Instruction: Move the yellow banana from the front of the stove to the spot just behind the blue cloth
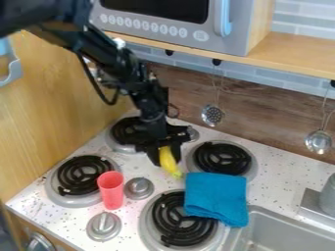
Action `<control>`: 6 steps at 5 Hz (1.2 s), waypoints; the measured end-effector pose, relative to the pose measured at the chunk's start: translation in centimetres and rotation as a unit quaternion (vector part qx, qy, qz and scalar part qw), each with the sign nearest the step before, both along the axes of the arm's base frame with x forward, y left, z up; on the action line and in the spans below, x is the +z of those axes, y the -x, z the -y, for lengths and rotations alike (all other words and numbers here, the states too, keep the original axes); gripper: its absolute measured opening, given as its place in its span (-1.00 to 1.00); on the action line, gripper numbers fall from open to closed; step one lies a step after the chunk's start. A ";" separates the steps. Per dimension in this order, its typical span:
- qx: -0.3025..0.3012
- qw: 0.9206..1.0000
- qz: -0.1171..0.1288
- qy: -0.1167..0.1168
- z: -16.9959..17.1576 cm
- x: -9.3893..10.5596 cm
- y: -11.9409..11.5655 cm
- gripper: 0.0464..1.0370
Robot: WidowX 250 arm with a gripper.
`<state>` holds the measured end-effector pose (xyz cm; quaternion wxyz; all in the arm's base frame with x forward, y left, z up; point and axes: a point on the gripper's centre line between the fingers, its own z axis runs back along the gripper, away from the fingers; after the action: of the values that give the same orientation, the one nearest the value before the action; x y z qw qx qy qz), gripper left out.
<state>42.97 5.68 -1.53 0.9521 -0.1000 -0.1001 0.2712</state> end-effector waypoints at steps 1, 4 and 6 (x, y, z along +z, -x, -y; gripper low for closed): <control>0.000 1.000 -0.002 -0.012 0.0 -1.5 -1.3 0.10; -0.009 0.999 -0.018 -0.033 0.2 -2.8 -1.2 0.95; -0.030 0.998 0.042 -0.041 0.9 2.9 1.4 0.95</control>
<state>41.61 4.83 1.39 0.9579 -0.0748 -0.1485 0.2341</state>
